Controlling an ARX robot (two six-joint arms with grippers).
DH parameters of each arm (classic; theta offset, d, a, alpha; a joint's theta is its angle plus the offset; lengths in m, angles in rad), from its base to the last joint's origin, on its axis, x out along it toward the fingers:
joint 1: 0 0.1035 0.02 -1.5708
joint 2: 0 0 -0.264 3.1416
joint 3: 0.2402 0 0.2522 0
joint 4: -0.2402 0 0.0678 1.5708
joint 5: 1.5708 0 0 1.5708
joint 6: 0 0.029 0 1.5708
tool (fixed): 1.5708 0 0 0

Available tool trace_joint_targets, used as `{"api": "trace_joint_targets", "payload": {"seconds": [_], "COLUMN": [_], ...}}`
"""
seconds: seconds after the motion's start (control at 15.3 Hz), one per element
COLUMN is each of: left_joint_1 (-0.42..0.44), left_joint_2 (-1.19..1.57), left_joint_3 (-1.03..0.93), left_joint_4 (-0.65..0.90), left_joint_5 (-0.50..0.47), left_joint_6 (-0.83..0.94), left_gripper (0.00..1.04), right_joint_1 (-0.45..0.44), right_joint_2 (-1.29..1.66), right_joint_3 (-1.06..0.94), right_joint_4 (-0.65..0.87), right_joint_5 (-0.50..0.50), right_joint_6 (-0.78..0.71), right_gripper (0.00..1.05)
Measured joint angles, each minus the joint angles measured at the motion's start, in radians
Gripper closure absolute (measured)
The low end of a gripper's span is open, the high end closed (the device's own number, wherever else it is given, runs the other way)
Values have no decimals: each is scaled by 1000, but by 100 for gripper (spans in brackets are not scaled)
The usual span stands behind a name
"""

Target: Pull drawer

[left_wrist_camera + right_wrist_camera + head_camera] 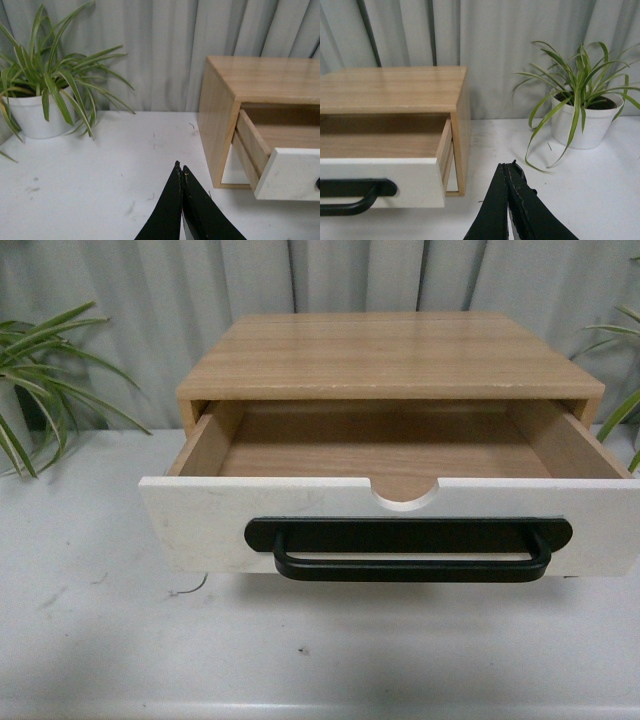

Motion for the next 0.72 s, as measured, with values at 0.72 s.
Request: {"api": "trace_joint_targets", "payload": {"seconds": [0.72], "left_joint_1": [0], "left_joint_2": [-298], "left_joint_3": [3], "left_joint_4": [-296], "left_joint_5": [-1], "left_joint_6": [0], "left_gripper": [103], "right_joint_1": [0], "right_joint_2": [-311], "right_joint_3": [-14], "right_joint_4": [-344], "right_joint_5": [-1], "right_joint_6": [0], "right_gripper": [103]}}
